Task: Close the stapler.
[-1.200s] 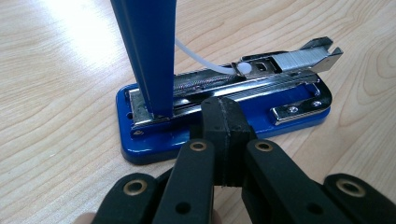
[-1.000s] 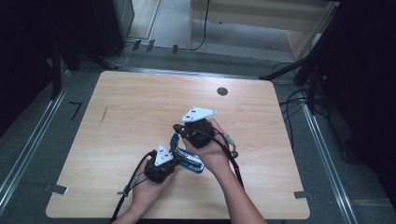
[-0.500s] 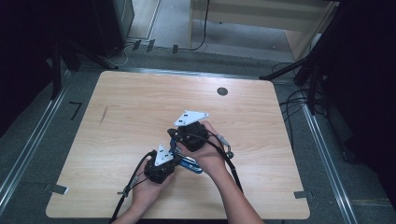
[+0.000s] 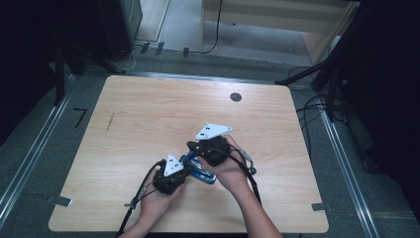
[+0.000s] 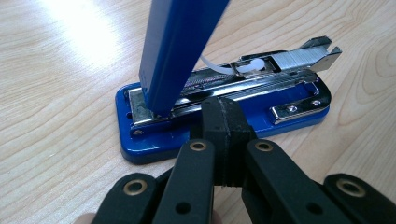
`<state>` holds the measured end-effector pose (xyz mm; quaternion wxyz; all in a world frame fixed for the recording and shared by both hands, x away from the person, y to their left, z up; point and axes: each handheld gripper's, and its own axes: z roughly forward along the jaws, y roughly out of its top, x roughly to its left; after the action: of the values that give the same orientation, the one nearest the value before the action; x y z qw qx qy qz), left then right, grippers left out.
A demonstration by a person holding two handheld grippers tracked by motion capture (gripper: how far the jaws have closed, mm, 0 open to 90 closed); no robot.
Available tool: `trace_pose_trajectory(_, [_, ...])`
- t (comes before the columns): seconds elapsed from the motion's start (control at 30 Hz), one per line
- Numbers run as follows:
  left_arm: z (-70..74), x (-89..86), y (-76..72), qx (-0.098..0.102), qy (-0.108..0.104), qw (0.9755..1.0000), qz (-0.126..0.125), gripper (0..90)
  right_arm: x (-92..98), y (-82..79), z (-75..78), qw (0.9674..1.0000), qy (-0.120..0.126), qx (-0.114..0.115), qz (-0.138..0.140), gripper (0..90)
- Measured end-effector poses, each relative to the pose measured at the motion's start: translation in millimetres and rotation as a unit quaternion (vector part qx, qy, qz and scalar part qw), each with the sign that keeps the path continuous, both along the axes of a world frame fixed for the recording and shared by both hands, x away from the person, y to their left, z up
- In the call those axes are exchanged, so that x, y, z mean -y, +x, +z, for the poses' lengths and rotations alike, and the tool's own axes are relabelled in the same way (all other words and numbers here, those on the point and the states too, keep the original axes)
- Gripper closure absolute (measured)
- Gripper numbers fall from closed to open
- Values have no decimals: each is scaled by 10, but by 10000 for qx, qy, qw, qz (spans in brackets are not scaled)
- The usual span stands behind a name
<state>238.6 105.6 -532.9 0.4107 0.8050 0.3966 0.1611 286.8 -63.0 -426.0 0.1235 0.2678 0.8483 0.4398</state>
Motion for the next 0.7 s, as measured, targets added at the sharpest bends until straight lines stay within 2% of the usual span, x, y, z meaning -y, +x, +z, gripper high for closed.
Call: trace_pose_trajectory(0.7, [1, -4, 1, -20, -7, 10000, -15, 900, 344, -170, -247, 9996, 93, -91, -254, 900])
